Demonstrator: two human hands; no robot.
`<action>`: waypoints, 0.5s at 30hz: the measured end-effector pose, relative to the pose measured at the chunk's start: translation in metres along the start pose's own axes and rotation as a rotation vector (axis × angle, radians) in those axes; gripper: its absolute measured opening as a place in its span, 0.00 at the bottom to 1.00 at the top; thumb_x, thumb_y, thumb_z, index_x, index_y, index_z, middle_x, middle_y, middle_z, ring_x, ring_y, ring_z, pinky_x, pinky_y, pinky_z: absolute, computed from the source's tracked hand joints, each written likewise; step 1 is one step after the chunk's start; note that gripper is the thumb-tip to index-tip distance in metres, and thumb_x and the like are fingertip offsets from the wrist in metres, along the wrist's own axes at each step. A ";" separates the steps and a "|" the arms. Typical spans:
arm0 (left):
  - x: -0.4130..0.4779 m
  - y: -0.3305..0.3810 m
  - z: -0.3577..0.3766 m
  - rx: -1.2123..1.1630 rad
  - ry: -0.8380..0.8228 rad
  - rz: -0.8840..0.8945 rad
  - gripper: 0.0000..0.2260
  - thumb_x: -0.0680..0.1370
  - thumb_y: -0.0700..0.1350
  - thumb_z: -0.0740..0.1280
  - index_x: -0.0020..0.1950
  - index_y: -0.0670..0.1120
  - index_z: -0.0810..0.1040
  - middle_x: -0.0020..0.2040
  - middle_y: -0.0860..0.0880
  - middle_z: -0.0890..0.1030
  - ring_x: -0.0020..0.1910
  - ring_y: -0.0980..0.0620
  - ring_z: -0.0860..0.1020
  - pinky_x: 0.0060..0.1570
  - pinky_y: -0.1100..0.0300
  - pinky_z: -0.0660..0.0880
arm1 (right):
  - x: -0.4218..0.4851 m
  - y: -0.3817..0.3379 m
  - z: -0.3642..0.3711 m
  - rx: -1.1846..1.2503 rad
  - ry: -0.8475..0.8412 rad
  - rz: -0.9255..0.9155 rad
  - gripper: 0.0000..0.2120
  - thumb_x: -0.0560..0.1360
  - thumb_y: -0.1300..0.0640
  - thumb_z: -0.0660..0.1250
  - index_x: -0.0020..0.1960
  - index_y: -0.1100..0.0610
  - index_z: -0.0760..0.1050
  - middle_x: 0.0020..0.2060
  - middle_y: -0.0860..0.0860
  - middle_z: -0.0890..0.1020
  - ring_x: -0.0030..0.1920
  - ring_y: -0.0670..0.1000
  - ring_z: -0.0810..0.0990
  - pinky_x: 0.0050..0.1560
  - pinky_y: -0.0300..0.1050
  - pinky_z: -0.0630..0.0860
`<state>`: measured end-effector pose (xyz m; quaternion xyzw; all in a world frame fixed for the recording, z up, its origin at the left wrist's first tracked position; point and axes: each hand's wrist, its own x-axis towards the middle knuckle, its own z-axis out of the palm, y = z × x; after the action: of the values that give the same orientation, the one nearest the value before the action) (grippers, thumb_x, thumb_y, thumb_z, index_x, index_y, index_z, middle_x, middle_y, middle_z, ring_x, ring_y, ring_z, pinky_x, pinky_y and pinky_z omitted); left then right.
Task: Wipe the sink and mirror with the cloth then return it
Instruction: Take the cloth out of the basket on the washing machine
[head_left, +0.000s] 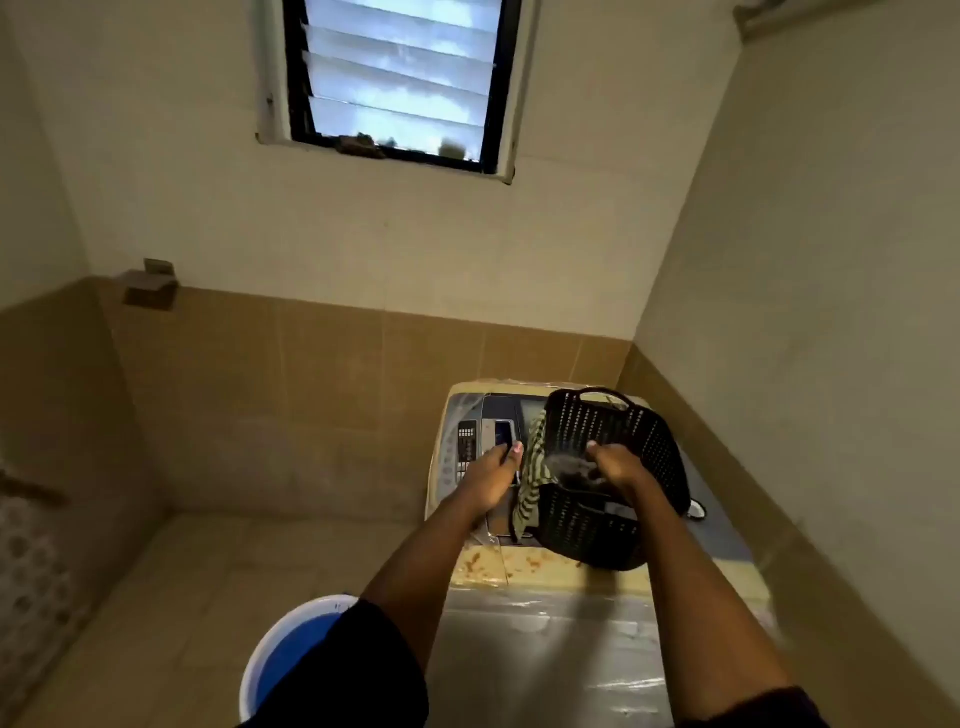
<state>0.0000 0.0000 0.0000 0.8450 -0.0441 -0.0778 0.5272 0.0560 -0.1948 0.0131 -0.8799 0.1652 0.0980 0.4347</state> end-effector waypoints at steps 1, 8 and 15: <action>0.001 -0.001 0.005 -0.034 -0.012 -0.002 0.25 0.81 0.55 0.50 0.74 0.44 0.60 0.74 0.41 0.65 0.73 0.42 0.64 0.67 0.56 0.63 | 0.005 0.004 0.001 0.033 -0.036 0.034 0.18 0.80 0.51 0.56 0.58 0.65 0.74 0.59 0.65 0.77 0.58 0.65 0.76 0.62 0.61 0.73; 0.010 -0.003 0.028 -0.173 -0.168 -0.076 0.26 0.79 0.61 0.46 0.76 0.55 0.51 0.77 0.44 0.60 0.74 0.42 0.60 0.70 0.51 0.59 | 0.098 0.037 0.021 -0.220 -0.307 0.330 0.36 0.50 0.38 0.75 0.51 0.58 0.77 0.53 0.60 0.80 0.51 0.61 0.80 0.55 0.56 0.77; 0.014 -0.004 0.026 -0.264 -0.203 -0.137 0.37 0.69 0.74 0.45 0.75 0.59 0.53 0.75 0.41 0.63 0.72 0.37 0.64 0.71 0.41 0.61 | 0.052 -0.012 0.040 0.001 -0.377 0.170 0.17 0.80 0.52 0.55 0.45 0.63 0.76 0.53 0.63 0.78 0.54 0.63 0.77 0.67 0.58 0.69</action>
<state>0.0088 -0.0236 -0.0162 0.7574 -0.0287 -0.2037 0.6198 0.1077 -0.1671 -0.0184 -0.8288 0.1545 0.2970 0.4484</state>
